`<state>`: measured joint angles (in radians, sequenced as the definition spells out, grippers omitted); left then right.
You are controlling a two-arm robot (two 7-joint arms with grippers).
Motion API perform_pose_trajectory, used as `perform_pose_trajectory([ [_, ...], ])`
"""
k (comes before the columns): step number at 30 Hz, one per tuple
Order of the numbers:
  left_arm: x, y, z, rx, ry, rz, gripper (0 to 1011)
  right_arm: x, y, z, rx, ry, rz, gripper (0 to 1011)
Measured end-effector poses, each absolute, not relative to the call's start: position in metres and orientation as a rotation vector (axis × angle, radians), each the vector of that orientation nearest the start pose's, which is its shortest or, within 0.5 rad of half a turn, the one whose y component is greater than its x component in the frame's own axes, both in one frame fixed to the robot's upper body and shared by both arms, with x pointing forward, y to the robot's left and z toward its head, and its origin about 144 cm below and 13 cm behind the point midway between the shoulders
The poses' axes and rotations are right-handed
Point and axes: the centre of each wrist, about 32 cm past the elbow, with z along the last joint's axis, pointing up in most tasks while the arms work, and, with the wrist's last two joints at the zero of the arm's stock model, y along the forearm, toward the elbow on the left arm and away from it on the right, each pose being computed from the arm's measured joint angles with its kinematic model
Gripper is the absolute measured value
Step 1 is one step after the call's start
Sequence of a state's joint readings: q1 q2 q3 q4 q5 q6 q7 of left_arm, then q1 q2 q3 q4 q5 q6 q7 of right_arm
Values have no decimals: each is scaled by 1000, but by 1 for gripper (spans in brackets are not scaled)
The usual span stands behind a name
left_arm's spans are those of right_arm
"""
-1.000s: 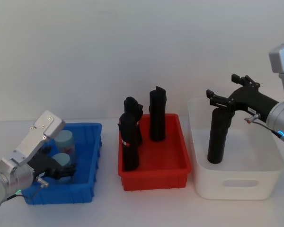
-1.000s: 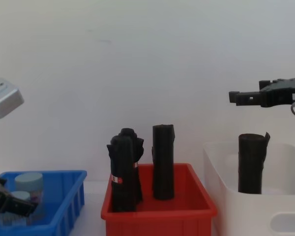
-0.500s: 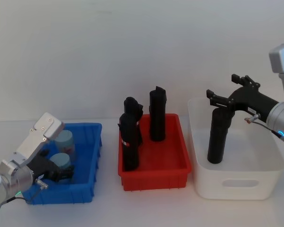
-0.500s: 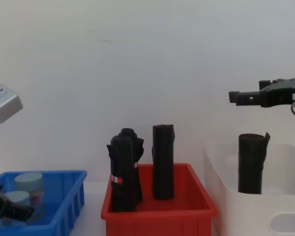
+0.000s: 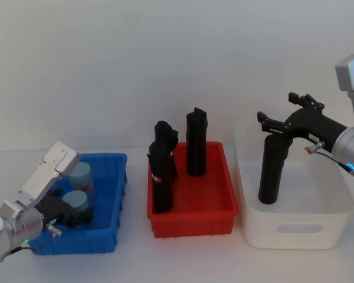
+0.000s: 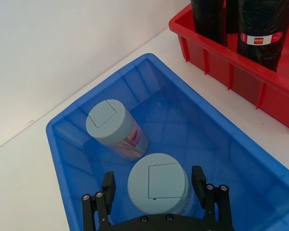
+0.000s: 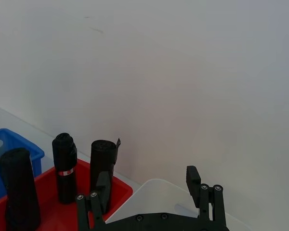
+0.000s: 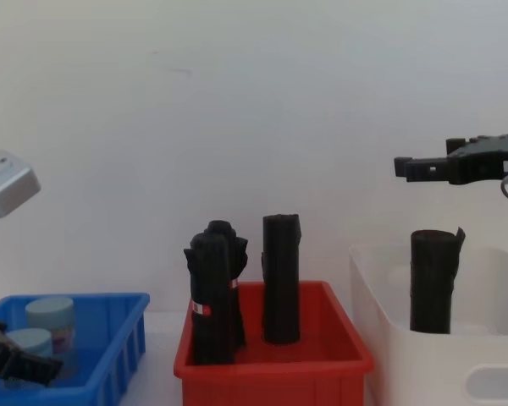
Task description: Pick the cotton swabs from the blue box and place them into the white box.
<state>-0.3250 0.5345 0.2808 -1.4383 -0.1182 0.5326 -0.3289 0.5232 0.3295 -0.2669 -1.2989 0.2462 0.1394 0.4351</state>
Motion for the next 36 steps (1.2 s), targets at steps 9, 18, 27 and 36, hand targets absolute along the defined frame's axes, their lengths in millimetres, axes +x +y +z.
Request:
perform_pose_trajectory([
  [9,535,326,1213,677,65,1171,864,589,-273,1253,-122,-137,-1004,1002],
  [18,535,325,1213,673,66,1171,722,589,-273,1253,-122,-137,-1004,1002],
  [27,536,325,1213,672,67,1172,722,589,-273,1253,-122,-137,-1004,1002],
  [36,536,325,1213,672,68,1172,722,589,-273,1253,-122,-137,-1004,1002],
])
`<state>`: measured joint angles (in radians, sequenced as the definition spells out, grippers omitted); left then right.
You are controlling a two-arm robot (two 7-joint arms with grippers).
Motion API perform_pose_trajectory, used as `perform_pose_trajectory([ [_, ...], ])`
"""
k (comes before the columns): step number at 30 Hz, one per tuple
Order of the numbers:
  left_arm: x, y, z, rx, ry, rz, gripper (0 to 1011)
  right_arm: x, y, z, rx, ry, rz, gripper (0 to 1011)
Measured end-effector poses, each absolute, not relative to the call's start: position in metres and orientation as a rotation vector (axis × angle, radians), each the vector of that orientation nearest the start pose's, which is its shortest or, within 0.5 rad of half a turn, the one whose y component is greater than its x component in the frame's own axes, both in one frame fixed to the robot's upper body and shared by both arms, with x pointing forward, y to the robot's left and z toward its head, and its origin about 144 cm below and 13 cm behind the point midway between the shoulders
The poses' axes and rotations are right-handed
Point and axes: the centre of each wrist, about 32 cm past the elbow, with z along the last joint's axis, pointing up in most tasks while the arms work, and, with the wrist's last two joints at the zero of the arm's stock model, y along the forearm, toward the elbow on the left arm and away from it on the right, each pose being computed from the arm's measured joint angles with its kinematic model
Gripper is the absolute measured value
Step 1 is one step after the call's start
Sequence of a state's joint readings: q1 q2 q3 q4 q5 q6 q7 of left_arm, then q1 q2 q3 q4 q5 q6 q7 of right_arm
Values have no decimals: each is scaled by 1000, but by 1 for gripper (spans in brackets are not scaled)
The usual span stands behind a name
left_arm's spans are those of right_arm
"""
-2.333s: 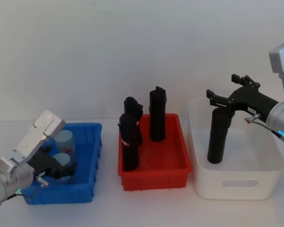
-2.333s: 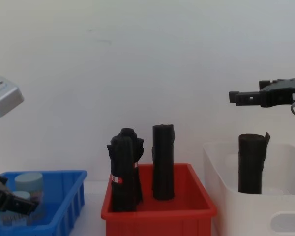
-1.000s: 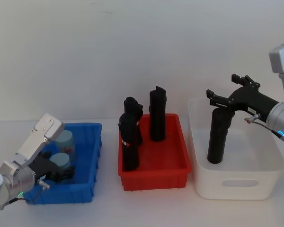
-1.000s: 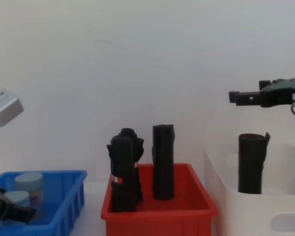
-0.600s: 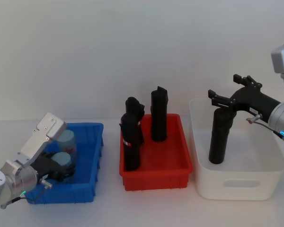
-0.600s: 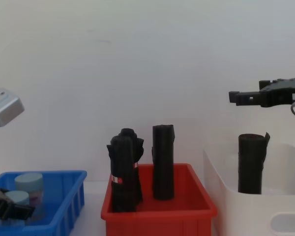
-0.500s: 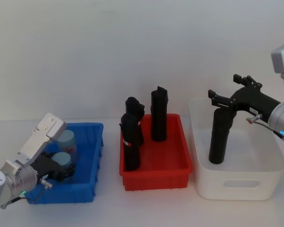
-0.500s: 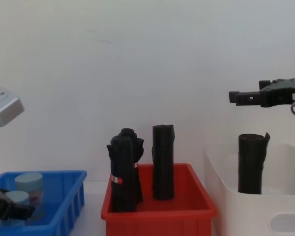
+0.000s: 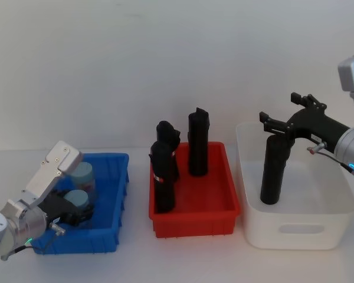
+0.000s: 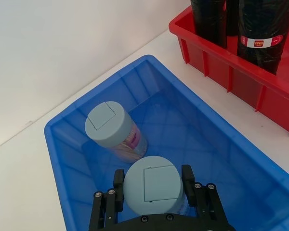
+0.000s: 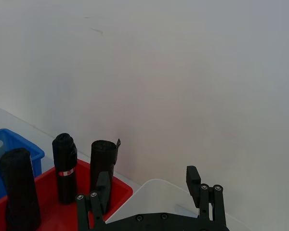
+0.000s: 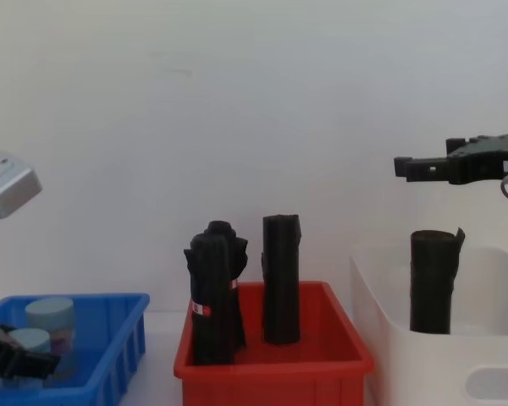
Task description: Pick the cotton swabs from the blue box and place them into the white box.
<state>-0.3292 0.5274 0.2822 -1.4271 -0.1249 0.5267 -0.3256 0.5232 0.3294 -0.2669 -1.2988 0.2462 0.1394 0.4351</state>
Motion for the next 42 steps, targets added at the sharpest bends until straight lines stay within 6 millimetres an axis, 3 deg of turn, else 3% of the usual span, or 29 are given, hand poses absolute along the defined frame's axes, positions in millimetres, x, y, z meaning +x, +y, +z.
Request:
perform_pose_trajectory([
  [14,533,325,1215,645,46,1187,721,589,-273,1253,-122,-137,-1004,1002],
  [42,518,325,1250,461,-66,1259,721,589,-273,1253,-122,-137,-1003,1002],
])
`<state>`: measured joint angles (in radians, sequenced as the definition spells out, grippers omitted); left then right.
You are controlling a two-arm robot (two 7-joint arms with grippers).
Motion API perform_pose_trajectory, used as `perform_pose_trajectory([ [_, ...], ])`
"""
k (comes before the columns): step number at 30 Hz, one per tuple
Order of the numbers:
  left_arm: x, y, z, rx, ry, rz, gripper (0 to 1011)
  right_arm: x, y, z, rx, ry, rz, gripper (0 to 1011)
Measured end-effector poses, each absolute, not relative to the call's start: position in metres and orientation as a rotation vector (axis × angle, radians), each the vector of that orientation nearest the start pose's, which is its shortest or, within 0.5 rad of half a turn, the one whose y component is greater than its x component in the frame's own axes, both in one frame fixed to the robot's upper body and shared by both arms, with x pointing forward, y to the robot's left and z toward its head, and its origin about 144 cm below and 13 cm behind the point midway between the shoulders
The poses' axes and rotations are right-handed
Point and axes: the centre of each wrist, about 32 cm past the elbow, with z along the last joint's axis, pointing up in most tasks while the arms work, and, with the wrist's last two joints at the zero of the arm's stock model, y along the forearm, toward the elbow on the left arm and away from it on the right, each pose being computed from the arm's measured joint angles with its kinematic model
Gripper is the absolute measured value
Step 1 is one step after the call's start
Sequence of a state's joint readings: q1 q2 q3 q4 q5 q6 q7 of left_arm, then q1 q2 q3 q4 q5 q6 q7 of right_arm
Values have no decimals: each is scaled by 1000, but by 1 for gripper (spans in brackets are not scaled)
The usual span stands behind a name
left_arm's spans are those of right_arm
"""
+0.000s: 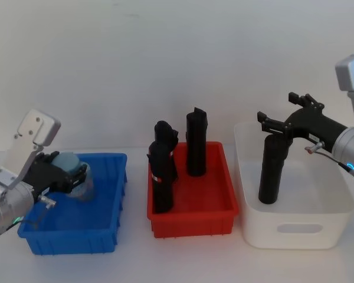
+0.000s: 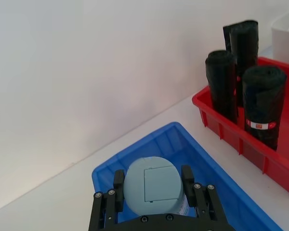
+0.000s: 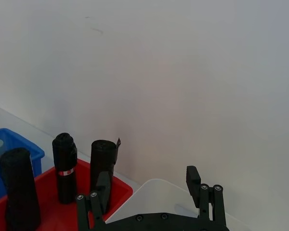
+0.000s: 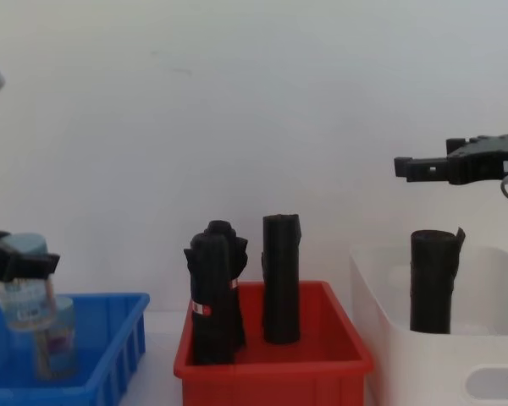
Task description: Pick the cotton swabs from the blue box and place them into the white box.
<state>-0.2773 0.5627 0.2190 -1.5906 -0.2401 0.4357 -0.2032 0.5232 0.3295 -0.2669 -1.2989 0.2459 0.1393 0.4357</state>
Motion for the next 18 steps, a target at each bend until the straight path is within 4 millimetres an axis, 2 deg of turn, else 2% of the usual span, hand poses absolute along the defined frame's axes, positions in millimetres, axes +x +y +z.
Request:
perform_pose_trajectory([
  [18,511,311,1300,190,-180,1187,721,595,-268,1262,-118,-206,-862,1002],
])
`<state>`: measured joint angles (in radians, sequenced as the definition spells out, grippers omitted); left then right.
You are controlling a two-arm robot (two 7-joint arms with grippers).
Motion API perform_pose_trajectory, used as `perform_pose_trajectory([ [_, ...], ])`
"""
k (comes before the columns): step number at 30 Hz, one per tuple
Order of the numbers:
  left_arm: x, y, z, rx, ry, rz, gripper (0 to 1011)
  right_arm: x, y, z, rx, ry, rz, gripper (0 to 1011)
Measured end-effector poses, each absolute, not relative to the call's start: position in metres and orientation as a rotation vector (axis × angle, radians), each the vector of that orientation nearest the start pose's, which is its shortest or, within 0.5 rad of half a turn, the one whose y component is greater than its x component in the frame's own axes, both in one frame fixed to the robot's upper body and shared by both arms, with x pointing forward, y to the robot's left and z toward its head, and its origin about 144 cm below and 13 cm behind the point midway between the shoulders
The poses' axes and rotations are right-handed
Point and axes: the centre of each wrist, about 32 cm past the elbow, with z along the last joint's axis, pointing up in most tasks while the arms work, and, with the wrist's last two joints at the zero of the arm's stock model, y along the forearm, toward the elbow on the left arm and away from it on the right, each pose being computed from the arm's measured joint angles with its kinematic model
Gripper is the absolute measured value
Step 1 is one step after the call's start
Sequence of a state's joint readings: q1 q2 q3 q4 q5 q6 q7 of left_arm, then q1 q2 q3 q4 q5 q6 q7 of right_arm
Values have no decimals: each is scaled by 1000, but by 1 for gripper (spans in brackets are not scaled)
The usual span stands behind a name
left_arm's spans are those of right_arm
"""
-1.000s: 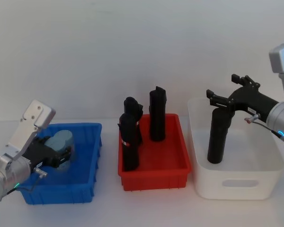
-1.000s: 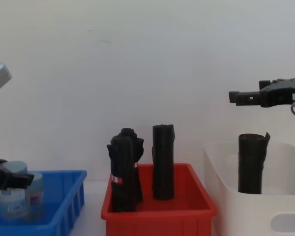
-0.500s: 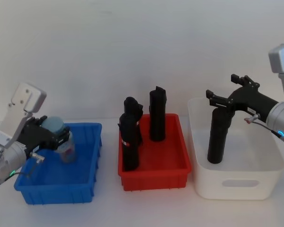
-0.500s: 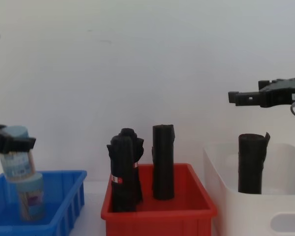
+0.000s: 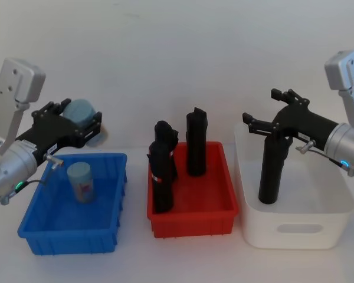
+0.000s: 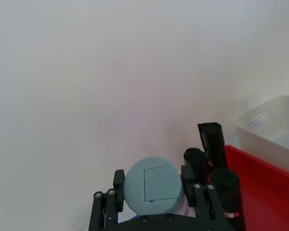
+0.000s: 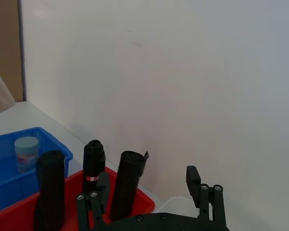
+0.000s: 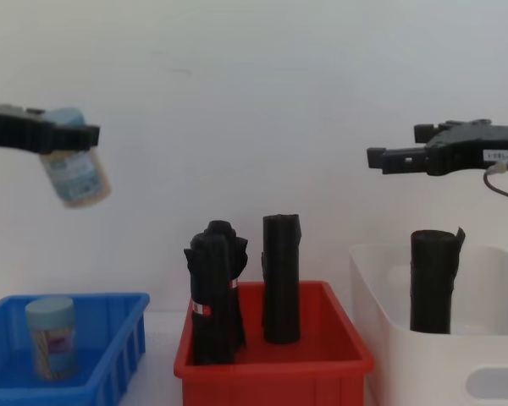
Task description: Pick the cotton swabs from the blue box and place them into the white box.
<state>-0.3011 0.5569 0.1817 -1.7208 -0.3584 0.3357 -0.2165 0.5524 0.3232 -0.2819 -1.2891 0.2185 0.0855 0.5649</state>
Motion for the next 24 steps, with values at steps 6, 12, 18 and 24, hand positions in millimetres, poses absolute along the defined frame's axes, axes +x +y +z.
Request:
perform_pose_trajectory([
  [6,511,297,1314,106,-208,1118,721,597,-264,1267,-108,-229,-792,1002],
  [12,511,280,1321,53,-224,1049,721,600,-261,1271,-98,-251,-710,1002],
  [18,512,257,1327,7,-238,968,721,602,-259,1268,-108,-258,-673,1002],
  [24,512,243,1329,-8,-245,925,721,602,-253,1264,-133,-271,-668,1002],
])
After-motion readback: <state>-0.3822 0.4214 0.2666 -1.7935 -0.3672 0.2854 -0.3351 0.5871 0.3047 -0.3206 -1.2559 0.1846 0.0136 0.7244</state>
